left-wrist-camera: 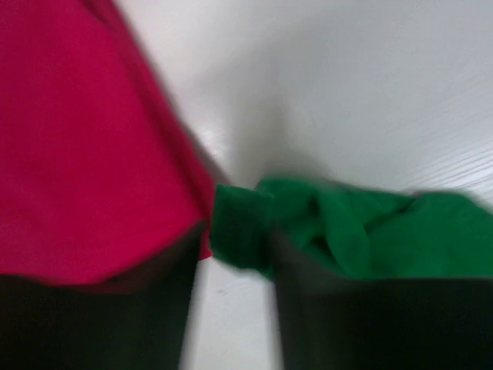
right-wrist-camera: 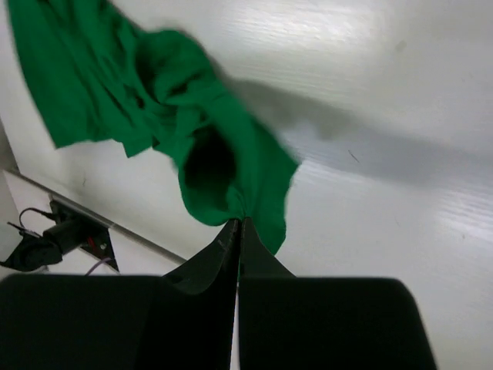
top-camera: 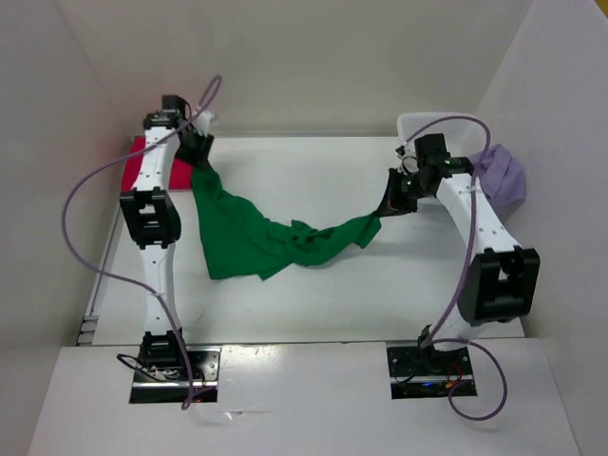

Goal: Fold and stack the t-shirts
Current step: Flatten out the tshirt

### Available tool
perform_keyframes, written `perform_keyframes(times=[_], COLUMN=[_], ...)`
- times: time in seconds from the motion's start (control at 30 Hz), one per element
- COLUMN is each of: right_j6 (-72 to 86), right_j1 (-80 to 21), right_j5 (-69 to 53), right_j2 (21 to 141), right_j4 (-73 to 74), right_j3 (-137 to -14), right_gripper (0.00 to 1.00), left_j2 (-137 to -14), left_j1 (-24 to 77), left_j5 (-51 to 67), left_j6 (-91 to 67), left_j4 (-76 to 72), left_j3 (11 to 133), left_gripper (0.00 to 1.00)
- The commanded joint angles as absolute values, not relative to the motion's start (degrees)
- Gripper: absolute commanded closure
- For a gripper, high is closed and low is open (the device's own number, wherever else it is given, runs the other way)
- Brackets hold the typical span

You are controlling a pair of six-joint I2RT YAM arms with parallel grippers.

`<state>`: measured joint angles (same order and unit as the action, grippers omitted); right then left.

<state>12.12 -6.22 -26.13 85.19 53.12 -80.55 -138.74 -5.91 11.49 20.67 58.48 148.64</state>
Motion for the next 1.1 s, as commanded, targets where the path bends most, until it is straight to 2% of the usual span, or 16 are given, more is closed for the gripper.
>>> perform_keyframes(times=[0.0,0.07,0.17,0.2,0.27,0.3,0.33,0.4,0.47,0.53,0.63,0.8,0.97,1.03,1.07], right_j6=[12.92,12.92,13.45,13.45,13.45,13.97,13.97,13.97,13.97,13.97,13.97,13.97,13.97,13.97,13.97], right_j1=[-3.08,-3.08,-2.55,-2.55,-2.55,-2.55,-2.55,-2.55,-2.03,-2.02,-2.02,-2.02,-2.02,-2.02,-2.02], right_j5=[-26.63,-26.63,-25.4,-25.4,-26.01,-26.97,-26.98,-27.51,-28.04,-28.74,-29.27,-28.66,-27.43,-27.42,-27.42], right_j2=[88.06,88.68,88.68,88.68,88.68,88.68,88.68,88.68,89.73,89.74,89.74,89.13,87.9,87.89,87.89], right_j4=[52.73,52.73,52.73,52.73,52.03,51.34,50.81,50.19,50.19,50.19,49.66,49.66,49.13,49.13,49.13], right_j3=[-80.5,-80.51,-81.04,-80.34,-79.64,-78.85,-78.84,-77.61,-77.61,-77.61,-77.61,-76.55,-76.03,-76.03,-76.03], right_gripper=[1.0,1.0,1.0,1.0,1.0,1.0,1.0,1.0,1.0,1.0,1.0,1.0,1.0,1.0,1.0], left_j2=[-139.31,-137.03,-127.39,-118.91,-108.95,-99.24,-94.62,-84.35,-81.57,-80.95,-82.26,-88.93,-92.54,-94.47,-96.92], left_j1=[-5.54,-5.54,-7.11,-6.6,-4.23,0.74,3.84,12.51,16.24,20.89,25.47,26.02,26.02,26.02,26.02], left_j5=[5.98,7.46,13.61,13.62,10.74,6.81,5.11,4.31,7.37,7.21,2.12,-5.53,-4.22,-9.03,-11.49], left_j6=[19.25,19.25,23.54,28.08,33.98,37.15,43.09,46.66,46.15,45.62,44.21,42.45,43.15,43.15,43.15], left_j4=[62.4,62.4,62.93,59.36,54.6,52.49,49.6,48.87,48.25,47.12,40.7,33.5,33.14,29.46,28.05], left_j3=[148.54,145.82,134.87,122.21,105.99,97.82,82.86,71.42,63.24,60.04,54.15,52.3,51.34,49.14,48.61], left_gripper=[0.38,0.17,0.17,0.17,0.17,0.16,0.16,0.15,0.14,0.07,0.07,0.04,0.04,0.04,0.1])
